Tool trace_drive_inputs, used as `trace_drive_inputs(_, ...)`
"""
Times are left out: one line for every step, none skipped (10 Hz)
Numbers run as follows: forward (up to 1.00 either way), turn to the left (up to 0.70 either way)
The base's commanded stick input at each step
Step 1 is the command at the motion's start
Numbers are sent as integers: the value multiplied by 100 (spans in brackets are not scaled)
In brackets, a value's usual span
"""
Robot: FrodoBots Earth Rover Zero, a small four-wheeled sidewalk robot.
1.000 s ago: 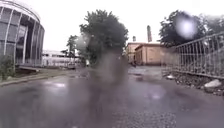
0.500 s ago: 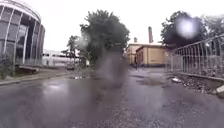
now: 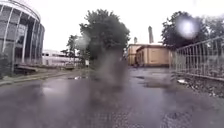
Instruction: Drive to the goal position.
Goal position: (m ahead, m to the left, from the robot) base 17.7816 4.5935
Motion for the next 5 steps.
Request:
trace_drive_inputs(70, 0)
trace_drive_inputs(70, 0)
trace_drive_inputs(70, 0)
trace_drive_inputs(70, 0)
trace_drive_inputs(70, 0)
